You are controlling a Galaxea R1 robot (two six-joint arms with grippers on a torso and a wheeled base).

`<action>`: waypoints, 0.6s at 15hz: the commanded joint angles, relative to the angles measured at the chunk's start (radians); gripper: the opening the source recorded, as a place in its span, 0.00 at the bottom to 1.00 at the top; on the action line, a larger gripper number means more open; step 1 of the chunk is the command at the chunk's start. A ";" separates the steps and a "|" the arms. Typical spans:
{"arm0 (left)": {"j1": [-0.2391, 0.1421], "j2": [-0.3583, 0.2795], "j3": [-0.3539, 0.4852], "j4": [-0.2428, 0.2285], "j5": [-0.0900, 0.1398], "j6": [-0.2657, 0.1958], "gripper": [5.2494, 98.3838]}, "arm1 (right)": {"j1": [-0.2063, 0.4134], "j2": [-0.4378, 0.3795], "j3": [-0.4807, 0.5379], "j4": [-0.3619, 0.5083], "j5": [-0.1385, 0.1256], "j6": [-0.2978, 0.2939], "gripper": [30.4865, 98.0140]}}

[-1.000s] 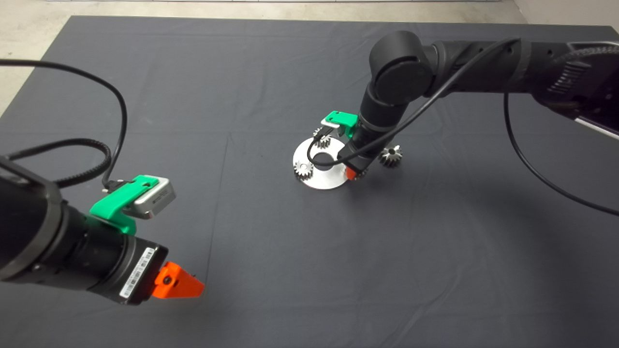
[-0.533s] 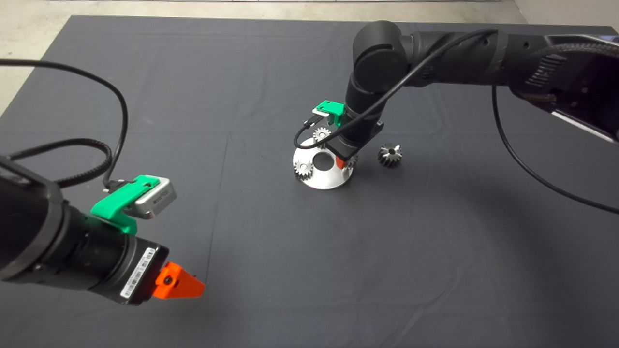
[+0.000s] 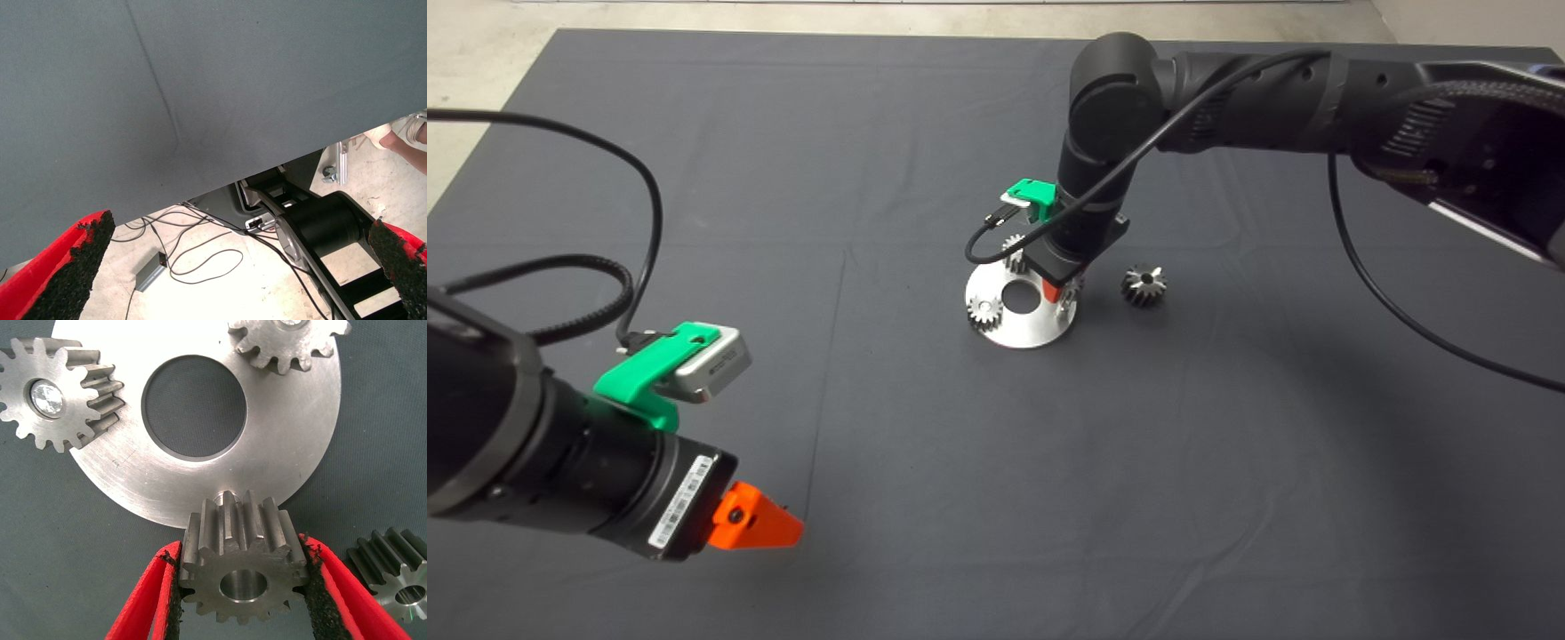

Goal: Remove an incorrectly installed larger gear and replace it with the correct smaller gear

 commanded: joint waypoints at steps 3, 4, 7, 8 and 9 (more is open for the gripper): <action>-0.011 0.001 0.007 -0.014 0.005 -0.001 1.00 | 0.026 0.006 0.020 0.037 -0.131 -0.028 0.14; -0.011 0.001 0.009 -0.014 0.005 -0.001 1.00 | 0.026 0.006 0.029 0.037 -0.131 -0.033 0.14; -0.011 0.001 0.009 -0.014 0.005 -0.001 1.00 | 0.024 0.005 0.035 0.037 -0.131 -0.036 0.14; -0.011 0.000 0.009 -0.014 0.005 -0.001 1.00 | 0.023 0.003 0.035 0.037 -0.131 -0.037 0.14; -0.011 0.000 0.009 -0.014 0.005 -0.001 1.00 | 0.023 0.002 0.037 0.037 -0.131 -0.039 0.14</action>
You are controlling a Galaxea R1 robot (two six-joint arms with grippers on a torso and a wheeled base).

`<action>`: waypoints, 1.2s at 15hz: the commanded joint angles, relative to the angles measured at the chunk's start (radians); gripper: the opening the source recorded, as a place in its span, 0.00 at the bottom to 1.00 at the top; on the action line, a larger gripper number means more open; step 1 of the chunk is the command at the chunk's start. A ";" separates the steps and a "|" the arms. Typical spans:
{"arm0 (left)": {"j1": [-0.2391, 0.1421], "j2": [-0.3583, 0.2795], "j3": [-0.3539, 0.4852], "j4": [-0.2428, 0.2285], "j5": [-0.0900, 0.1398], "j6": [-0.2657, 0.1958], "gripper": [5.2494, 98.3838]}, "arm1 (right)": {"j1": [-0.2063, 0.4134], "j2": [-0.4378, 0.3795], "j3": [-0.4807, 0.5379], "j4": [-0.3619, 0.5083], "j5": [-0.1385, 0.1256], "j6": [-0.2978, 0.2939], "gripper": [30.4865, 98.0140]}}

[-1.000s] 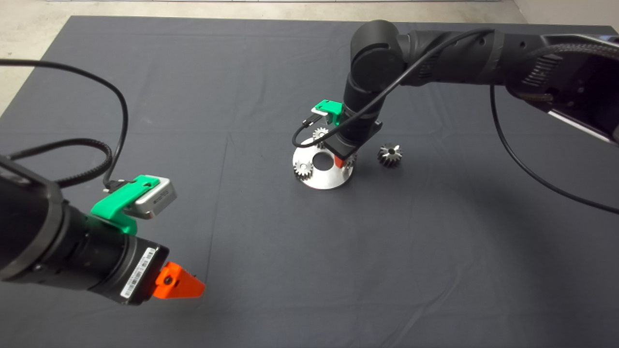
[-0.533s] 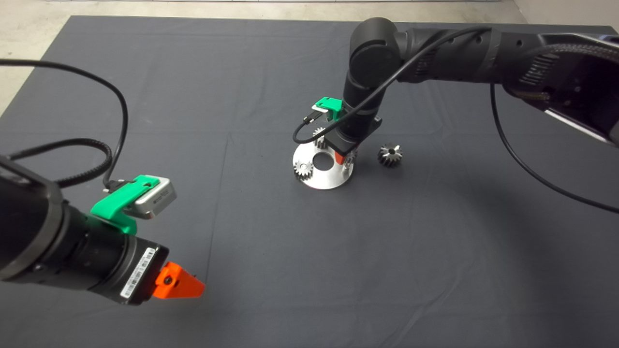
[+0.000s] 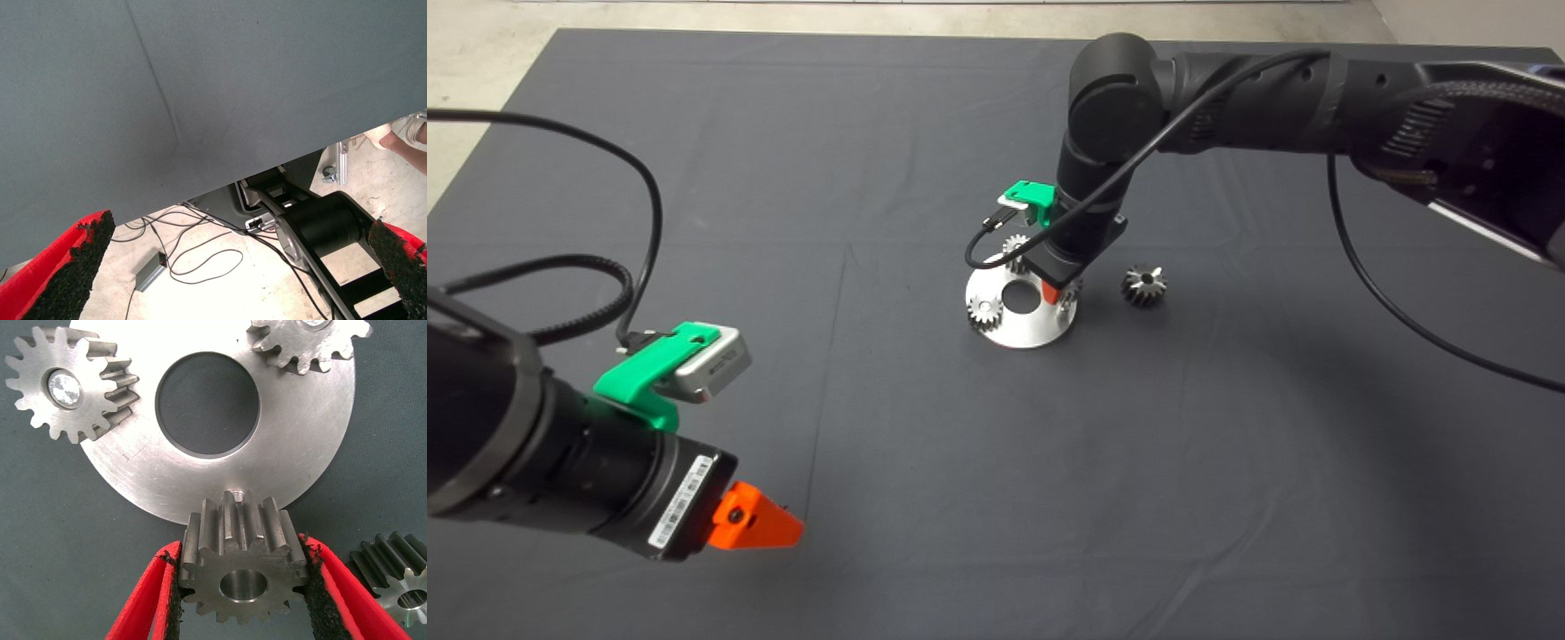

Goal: Remove an incorrectly installed larger gear and replace it with the correct smaller gear

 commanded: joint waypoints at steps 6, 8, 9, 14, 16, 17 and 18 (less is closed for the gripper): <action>-0.011 0.001 0.009 -0.014 0.005 -0.001 1.00 | 0.019 -0.009 0.033 0.035 -0.131 -0.038 0.14; -0.011 0.000 0.009 -0.014 0.005 -0.001 1.00 | 0.019 -0.025 0.033 0.035 -0.131 -0.058 0.14; -0.011 0.000 0.009 -0.014 0.005 -0.001 1.00 | 0.019 -0.034 0.033 0.035 -0.131 -0.062 0.14; -0.011 0.000 0.009 -0.014 0.005 -0.001 1.00 | 0.016 -0.049 0.033 0.029 -0.131 -0.076 0.14; -0.011 0.000 0.009 -0.014 0.005 0.000 1.00 | 0.013 -0.049 0.033 0.029 -0.131 -0.076 0.14; -0.011 0.000 0.009 -0.014 0.005 0.001 1.00 | 0.008 -0.047 0.032 0.029 -0.131 -0.076 0.14; -0.010 0.002 0.009 -0.014 0.005 0.000 1.00 | 0.005 -0.046 0.032 0.029 -0.131 -0.076 0.14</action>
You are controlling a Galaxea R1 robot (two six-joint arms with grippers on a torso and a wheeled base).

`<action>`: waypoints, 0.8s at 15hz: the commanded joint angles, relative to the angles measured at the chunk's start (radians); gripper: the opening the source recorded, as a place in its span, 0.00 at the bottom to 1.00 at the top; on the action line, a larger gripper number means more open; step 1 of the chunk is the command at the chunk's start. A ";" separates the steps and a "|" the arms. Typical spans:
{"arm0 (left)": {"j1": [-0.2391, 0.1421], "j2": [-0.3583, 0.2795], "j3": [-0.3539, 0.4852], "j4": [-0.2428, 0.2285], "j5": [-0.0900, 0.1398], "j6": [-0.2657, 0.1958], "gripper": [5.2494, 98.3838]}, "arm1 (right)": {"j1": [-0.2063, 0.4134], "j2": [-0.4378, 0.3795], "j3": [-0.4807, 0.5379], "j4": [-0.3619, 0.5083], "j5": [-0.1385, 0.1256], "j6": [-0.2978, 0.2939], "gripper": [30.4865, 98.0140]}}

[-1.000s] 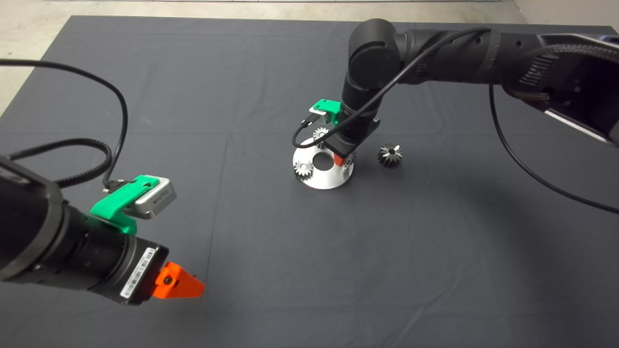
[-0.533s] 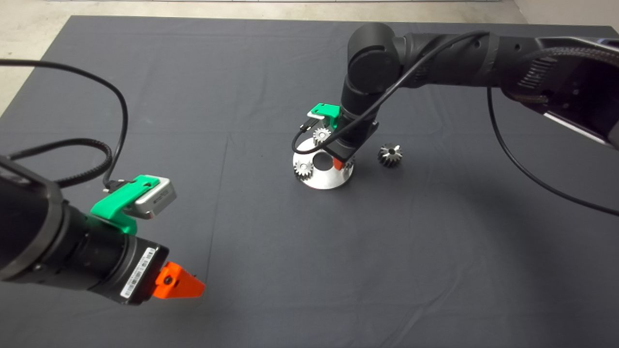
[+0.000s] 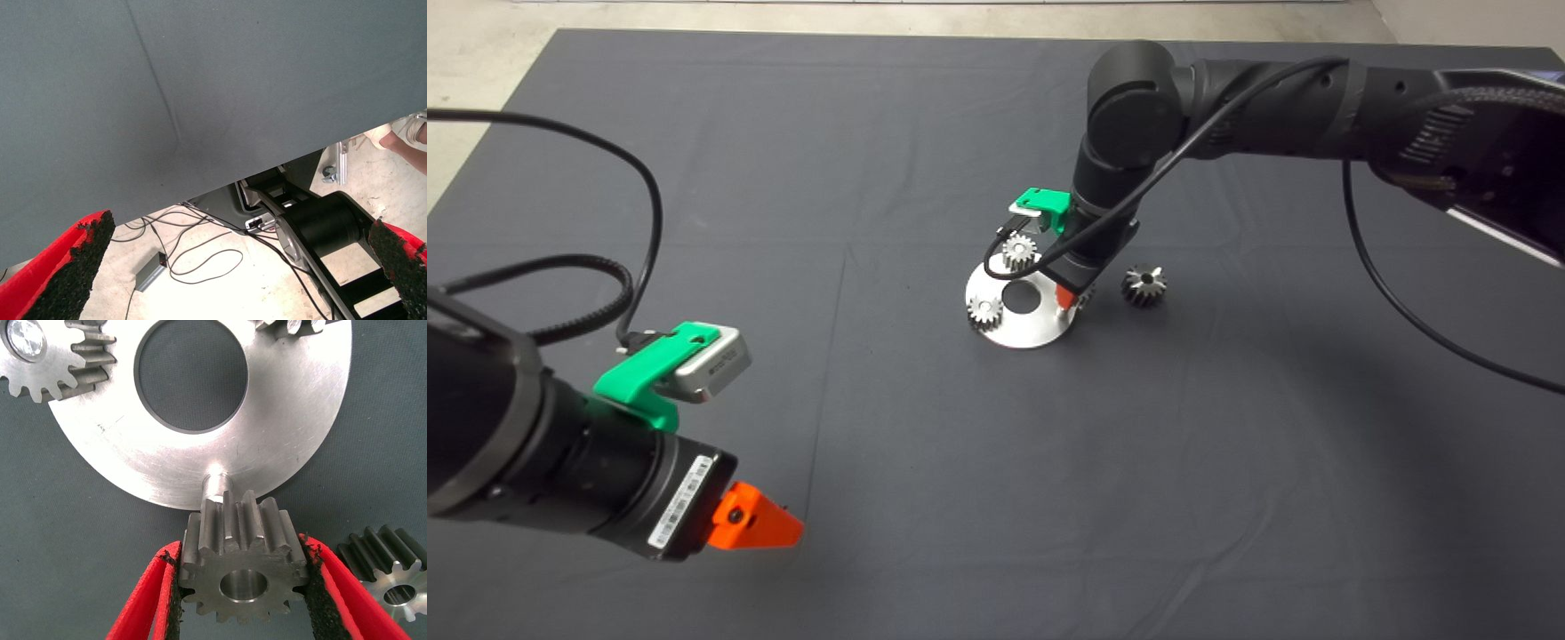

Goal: Remove an incorrectly installed larger gear and replace it with the correct smaller gear

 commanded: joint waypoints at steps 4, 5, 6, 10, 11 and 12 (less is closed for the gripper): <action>-0.010 0.002 0.009 -0.014 0.005 0.001 1.00 | 0.001 0.001 0.009 0.027 -0.131 -0.010 0.14; -0.011 0.002 0.009 -0.014 0.005 -0.001 1.00 | 0.001 0.001 0.009 0.027 -0.131 -0.010 0.14; -0.011 0.002 0.009 -0.014 0.004 0.000 1.00 | 0.001 0.001 0.007 0.027 -0.131 -0.010 0.14; -0.011 0.002 0.009 -0.014 0.005 0.000 1.00 | 0.003 0.002 0.007 0.023 -0.131 -0.010 0.14; -0.011 0.002 0.009 -0.014 0.005 0.000 1.00 | 0.003 0.004 0.007 0.015 -0.131 -0.009 0.14; -0.011 0.002 0.009 -0.014 0.003 0.000 1.00 | 0.003 0.005 0.007 0.006 -0.131 -0.009 0.14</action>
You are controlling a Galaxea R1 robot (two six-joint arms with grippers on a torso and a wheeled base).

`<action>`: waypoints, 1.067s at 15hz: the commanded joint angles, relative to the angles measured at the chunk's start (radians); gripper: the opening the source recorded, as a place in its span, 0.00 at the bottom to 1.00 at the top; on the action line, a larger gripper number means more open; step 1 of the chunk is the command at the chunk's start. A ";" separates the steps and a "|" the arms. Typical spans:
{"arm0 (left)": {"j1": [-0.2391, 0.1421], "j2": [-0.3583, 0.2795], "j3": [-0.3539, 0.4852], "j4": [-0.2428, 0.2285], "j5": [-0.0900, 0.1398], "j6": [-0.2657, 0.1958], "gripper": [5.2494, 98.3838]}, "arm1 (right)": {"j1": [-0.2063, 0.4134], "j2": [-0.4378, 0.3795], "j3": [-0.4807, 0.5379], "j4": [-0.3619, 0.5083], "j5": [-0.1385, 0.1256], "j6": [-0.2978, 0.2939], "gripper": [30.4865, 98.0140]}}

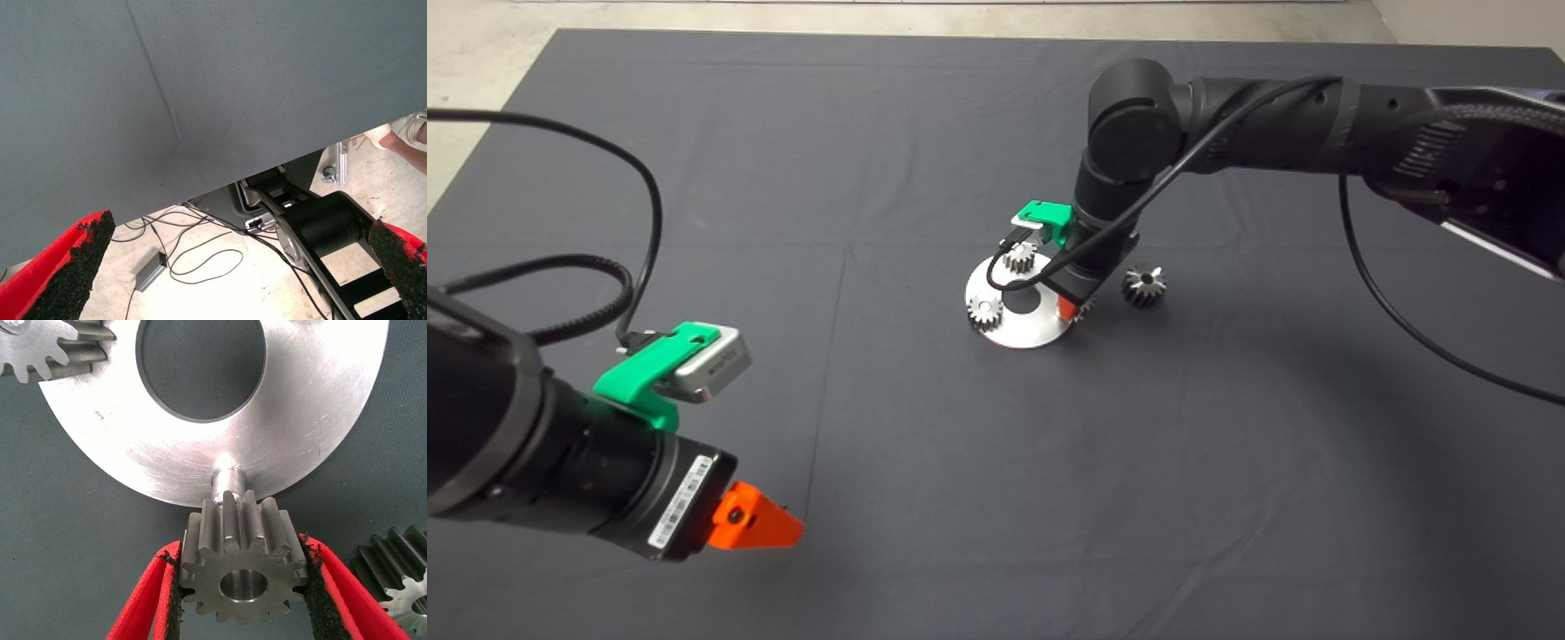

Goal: Remove an incorrectly installed larger gear and replace it with the correct smaller gear

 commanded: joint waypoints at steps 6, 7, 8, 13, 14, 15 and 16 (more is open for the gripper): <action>-0.011 0.002 0.009 -0.014 0.004 0.001 1.00 | 0.031 0.019 0.013 -0.024 -0.132 0.000 0.14; -0.011 0.002 0.009 -0.014 0.003 0.001 1.00 | 0.031 0.020 0.013 -0.032 -0.132 0.002 0.14; -0.011 0.002 0.009 -0.014 0.003 0.001 1.00 | 0.031 0.020 0.013 -0.034 -0.132 0.003 0.14; -0.011 0.000 0.010 -0.014 0.001 0.001 1.00 | 0.035 0.022 0.012 -0.042 -0.132 0.009 0.14; -0.011 0.000 0.010 -0.014 0.000 0.001 1.00 | 0.034 0.029 0.010 -0.044 -0.132 0.009 0.15; -0.011 0.000 0.010 -0.014 0.000 0.001 1.00 | 0.034 0.031 0.010 -0.051 -0.132 0.009 0.14; -0.011 -0.001 0.010 -0.014 0.000 0.001 1.00 | 0.034 0.031 0.008 -0.061 -0.132 0.009 0.14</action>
